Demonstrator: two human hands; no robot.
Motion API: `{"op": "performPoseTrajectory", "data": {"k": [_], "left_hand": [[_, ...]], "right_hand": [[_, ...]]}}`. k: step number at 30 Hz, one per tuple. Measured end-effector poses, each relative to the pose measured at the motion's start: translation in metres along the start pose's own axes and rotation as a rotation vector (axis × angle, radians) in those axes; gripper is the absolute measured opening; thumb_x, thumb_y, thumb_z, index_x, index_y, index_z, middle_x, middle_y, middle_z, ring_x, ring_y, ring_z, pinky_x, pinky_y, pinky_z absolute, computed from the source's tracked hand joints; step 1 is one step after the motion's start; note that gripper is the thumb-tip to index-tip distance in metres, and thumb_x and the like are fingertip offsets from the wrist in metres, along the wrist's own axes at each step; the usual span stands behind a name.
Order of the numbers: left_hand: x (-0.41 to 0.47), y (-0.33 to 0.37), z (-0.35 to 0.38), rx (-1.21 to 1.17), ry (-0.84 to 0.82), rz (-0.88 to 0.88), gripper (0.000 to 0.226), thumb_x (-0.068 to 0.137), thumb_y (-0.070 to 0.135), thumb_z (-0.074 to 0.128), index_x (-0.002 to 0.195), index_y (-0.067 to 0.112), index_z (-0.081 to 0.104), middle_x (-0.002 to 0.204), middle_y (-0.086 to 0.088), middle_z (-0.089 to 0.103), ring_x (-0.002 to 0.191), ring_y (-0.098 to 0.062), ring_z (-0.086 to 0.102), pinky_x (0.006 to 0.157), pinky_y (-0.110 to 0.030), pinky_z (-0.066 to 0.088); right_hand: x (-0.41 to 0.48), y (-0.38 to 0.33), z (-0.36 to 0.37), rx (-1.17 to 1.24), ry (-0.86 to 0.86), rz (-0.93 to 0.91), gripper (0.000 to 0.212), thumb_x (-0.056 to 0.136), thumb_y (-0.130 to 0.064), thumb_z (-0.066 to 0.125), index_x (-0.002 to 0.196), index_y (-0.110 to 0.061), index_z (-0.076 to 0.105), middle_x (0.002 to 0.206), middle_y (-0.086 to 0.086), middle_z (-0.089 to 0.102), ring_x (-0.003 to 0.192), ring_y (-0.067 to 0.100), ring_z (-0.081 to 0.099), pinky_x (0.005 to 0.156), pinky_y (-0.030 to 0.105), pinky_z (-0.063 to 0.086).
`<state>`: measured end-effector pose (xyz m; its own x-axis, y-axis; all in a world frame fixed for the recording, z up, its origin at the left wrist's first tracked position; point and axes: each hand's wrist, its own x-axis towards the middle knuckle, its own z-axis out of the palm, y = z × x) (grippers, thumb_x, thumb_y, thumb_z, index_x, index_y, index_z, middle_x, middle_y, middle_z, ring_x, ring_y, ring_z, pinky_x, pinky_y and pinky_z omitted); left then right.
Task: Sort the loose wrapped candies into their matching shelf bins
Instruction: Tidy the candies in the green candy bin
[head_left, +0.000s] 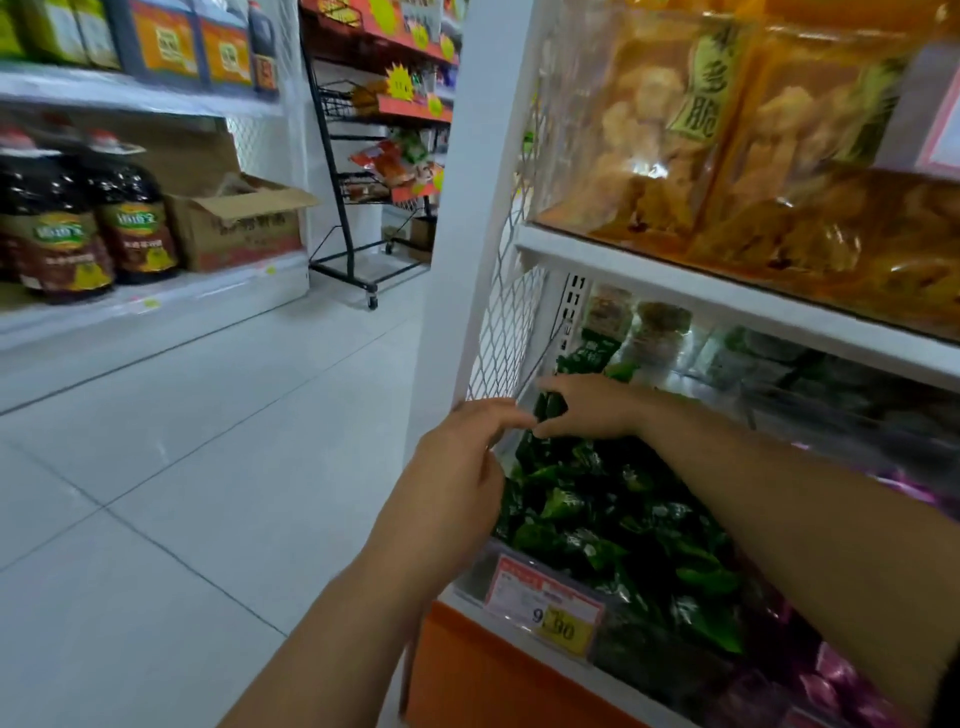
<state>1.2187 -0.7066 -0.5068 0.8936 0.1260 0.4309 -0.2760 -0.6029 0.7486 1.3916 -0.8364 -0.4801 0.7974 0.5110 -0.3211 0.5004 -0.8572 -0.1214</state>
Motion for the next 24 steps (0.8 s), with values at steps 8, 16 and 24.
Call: {"op": "performPoseTrajectory", "data": {"k": [8,16,24], "left_hand": [[0.001,0.002,-0.002,0.030,-0.031,0.005,0.051,0.090,-0.009,0.042,0.116,0.031,0.061,0.126,0.021,0.047,0.108,0.013,0.040,0.090,0.006,0.025],[-0.001,0.002,-0.003,0.019,-0.051,0.012,0.051,0.089,-0.008,0.043,0.115,0.032,0.059,0.126,0.023,0.045,0.112,0.012,0.042,0.093,0.005,0.027],[-0.002,0.000,-0.003,0.019,-0.051,0.010,0.048,0.092,-0.006,0.043,0.116,0.032,0.059,0.127,0.023,0.044,0.111,0.013,0.042,0.090,0.007,0.027]], "right_hand": [[-0.008,-0.005,-0.005,-0.132,-0.189,-0.036,0.041,0.093,-0.052,0.048,0.129,-0.032,0.049,0.143,0.001,0.040,0.135,0.029,0.031,0.109,0.042,0.026],[-0.064,-0.025,0.008,-0.083,-0.327,-0.225,0.050,0.090,-0.059,0.045,0.126,-0.027,0.057,0.126,-0.009,0.056,0.110,0.010,0.054,0.099,0.032,0.042],[-0.089,-0.021,0.016,-0.174,-0.227,-0.342,0.044,0.099,-0.042,0.038,0.140,-0.026,0.044,0.146,-0.008,0.042,0.129,0.009,0.041,0.108,0.029,0.033]]}}
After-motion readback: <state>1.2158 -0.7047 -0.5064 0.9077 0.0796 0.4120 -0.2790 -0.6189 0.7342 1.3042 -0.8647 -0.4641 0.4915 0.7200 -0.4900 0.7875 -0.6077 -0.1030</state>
